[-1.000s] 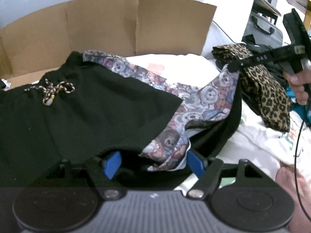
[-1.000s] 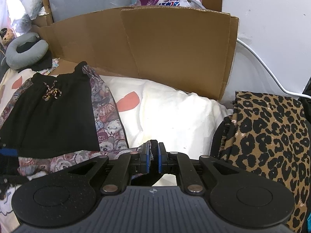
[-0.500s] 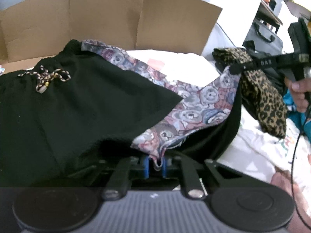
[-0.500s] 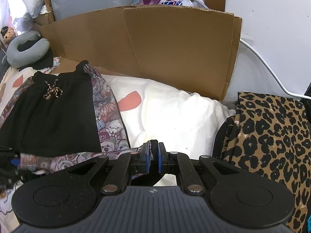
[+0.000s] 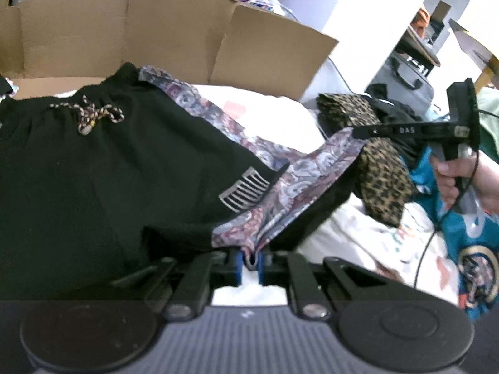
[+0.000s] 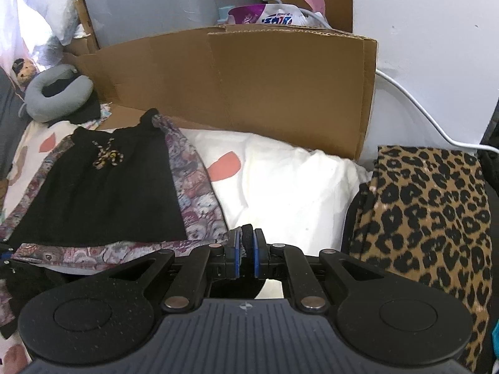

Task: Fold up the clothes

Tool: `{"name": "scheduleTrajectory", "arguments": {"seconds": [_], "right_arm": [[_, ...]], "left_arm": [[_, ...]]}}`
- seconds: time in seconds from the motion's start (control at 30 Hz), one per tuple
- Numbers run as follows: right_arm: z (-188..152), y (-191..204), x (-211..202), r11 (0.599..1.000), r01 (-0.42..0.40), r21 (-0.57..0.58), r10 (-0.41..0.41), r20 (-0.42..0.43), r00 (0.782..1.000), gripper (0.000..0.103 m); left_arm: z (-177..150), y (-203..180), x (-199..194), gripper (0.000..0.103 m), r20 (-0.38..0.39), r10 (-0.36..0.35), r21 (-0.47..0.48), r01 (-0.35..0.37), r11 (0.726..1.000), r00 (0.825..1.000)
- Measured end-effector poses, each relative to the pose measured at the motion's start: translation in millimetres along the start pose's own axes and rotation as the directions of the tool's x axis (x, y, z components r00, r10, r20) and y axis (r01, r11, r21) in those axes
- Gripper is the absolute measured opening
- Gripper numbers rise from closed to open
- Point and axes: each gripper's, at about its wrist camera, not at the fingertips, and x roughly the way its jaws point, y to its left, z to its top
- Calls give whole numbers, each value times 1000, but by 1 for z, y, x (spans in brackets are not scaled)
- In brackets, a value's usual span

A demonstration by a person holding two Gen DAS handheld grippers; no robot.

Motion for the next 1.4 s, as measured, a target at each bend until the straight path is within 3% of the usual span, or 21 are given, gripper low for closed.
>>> {"name": "scheduleTrajectory", "arguments": {"seconds": [0.4,0.67,0.83,1.03,1.1,1.17,1.4], "right_arm": [[-24,3,-36,999,-38,15,39,-92,995,6],[-51,-18,-32,998,27,53,-19,-157,987,6],[-62,-31,-19,995,63,71,-49,-178,983,5],[-68,-37,-5,994,90,60,-78,-187,979,5],[-70,-38,-2,994,95,56,-83,-191,978,5],[-72,-38,-1,994,97,51,-85,-193,977,5],[-72,-39,1,994,98,49,-86,-201,976,5]], "left_arm": [[-22,-20,-13,9,-118,-77,-14,76,997,990],[-55,-24,17,4,-241,-105,-27,101,994,965],[-62,-16,24,5,-271,-108,-65,93,993,957],[-64,5,30,14,-252,-110,-199,60,978,961],[-65,11,33,23,-249,-104,-243,42,969,963],[-67,15,38,43,-245,-110,-283,38,958,963],[-79,10,62,43,-282,-169,-313,76,947,944]]}}
